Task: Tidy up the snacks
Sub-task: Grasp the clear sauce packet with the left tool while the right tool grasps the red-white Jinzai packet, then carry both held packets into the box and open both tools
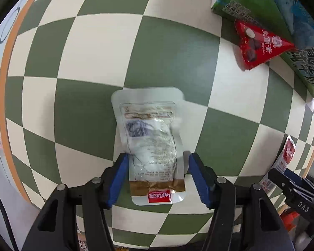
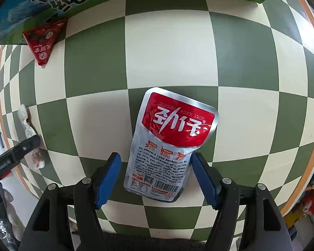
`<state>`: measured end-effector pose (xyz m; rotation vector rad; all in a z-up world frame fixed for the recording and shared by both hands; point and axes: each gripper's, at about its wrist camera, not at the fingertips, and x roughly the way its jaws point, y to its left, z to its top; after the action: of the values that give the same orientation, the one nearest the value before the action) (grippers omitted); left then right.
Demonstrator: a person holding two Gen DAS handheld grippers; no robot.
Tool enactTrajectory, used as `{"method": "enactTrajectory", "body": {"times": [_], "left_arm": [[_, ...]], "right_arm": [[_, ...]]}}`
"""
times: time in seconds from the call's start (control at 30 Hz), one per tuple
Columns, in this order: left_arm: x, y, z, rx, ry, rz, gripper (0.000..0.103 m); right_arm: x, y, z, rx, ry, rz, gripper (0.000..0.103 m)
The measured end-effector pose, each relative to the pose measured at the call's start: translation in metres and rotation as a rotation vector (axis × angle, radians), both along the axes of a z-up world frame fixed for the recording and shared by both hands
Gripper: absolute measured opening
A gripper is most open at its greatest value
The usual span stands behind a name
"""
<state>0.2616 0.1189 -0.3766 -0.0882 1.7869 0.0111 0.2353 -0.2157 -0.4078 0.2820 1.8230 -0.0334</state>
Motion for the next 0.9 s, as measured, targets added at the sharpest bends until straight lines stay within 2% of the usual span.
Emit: {"method": "enactTrajectory", "body": {"times": [0.1,0.2,0.23,0.27,0.33,0.37,0.4,0.47,0.5,0.67,0.73,0.77,0.83,0.87,0.9], "left_arm": [[0.003,-0.001,-0.001,0.027,-0.013,0.002,0.058],[0.008,-0.009,0.000,0.017,-0.025,0.033,0.057],[0.003,-0.012,0.000,0.020,-0.030,0.039,0.051],[0.003,-0.010,0.001,0.011,-0.037,0.048,0.050],[0.006,-0.001,0.001,-0.005,-0.030,0.060,0.050],[0.005,0.001,0.001,-0.006,-0.031,0.064,0.050],[0.005,0.002,0.002,-0.002,-0.035,0.061,0.050],[0.002,0.001,0.003,-0.003,-0.038,0.057,0.050],[-0.001,-0.004,0.004,-0.005,-0.040,0.052,0.050],[-0.001,-0.034,0.014,0.000,-0.071,-0.005,0.050],[-0.001,-0.049,0.015,-0.005,-0.079,-0.029,0.050],[-0.002,-0.055,0.016,-0.009,-0.081,-0.043,0.050],[-0.006,-0.064,0.016,-0.011,-0.091,-0.061,0.050],[-0.011,-0.064,0.015,-0.011,-0.096,-0.070,0.050],[-0.011,-0.069,0.015,-0.005,-0.103,-0.082,0.050]], "right_arm": [[-0.005,0.009,-0.002,-0.003,0.000,-0.015,0.078],[-0.010,0.015,-0.009,-0.018,-0.012,-0.034,0.078],[-0.012,0.018,-0.011,-0.026,-0.018,-0.033,0.077],[-0.013,0.022,-0.011,-0.036,-0.022,-0.030,0.075],[-0.017,0.030,-0.008,-0.061,-0.035,-0.012,0.068],[-0.019,0.032,-0.005,-0.077,-0.053,-0.001,0.059],[-0.021,0.035,-0.003,-0.084,-0.068,0.007,0.055],[-0.022,0.032,0.001,-0.072,-0.084,0.000,0.051],[-0.023,0.029,0.002,-0.064,-0.087,-0.012,0.045],[-0.023,0.016,0.010,-0.018,-0.107,-0.069,0.032],[-0.022,0.012,0.010,0.011,-0.103,-0.093,0.031],[-0.021,0.010,0.010,0.027,-0.093,-0.106,0.033],[-0.022,0.003,0.005,0.042,-0.048,-0.165,0.058],[-0.021,0.000,0.001,0.030,-0.032,-0.183,0.078],[-0.021,-0.001,0.000,0.027,-0.030,-0.196,0.081]]}}
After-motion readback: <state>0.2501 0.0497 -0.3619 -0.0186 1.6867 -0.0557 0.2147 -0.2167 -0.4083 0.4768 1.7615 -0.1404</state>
